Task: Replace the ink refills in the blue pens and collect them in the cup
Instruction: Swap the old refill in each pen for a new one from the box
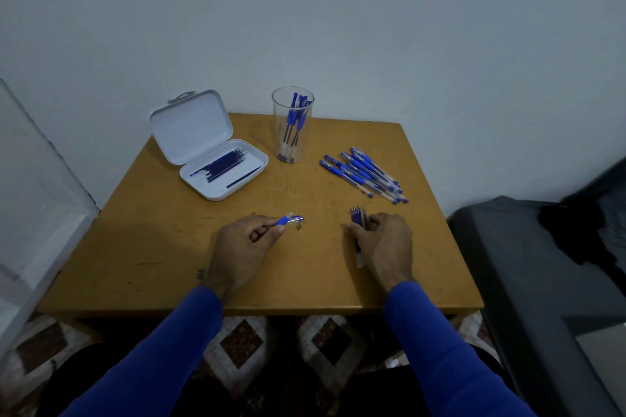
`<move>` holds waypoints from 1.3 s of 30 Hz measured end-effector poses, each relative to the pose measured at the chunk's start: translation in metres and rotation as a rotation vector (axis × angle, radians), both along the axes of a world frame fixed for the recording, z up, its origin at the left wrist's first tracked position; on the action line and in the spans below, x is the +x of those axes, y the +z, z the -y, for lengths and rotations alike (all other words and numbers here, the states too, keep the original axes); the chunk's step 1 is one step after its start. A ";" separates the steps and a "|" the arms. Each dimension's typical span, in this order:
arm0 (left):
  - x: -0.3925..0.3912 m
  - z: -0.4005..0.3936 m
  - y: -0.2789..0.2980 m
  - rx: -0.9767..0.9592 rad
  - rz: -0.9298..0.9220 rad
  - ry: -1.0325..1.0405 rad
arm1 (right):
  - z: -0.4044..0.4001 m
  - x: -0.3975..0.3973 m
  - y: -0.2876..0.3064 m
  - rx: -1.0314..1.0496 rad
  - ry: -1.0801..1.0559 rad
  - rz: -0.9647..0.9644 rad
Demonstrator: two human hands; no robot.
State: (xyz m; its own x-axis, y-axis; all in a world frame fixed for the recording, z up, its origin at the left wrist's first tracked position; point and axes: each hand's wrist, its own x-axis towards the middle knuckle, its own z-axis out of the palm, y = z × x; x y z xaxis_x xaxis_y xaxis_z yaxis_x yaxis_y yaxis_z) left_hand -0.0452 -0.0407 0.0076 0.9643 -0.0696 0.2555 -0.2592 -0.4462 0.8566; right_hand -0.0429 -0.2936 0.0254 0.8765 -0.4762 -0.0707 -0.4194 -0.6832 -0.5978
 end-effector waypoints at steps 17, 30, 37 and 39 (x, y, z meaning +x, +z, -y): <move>0.000 0.000 0.000 -0.003 -0.005 -0.005 | -0.002 0.003 -0.005 -0.085 0.047 -0.031; 0.002 -0.012 0.013 -0.083 0.014 0.012 | -0.056 0.011 0.022 -0.144 0.262 0.092; 0.005 -0.056 0.014 -0.148 0.048 0.112 | -0.121 0.034 0.034 -0.163 0.502 0.147; 0.007 -0.070 0.015 -0.123 0.078 0.143 | -0.138 0.046 0.036 -0.186 0.558 0.180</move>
State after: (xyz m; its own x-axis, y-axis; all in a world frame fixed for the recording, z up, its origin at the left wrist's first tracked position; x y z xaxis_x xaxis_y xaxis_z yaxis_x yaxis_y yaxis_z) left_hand -0.0383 0.0297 0.0224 0.9389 0.1025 0.3285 -0.2690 -0.3767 0.8864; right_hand 0.0030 -0.1559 0.0618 0.9876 0.0675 0.1414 0.1276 -0.8702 -0.4759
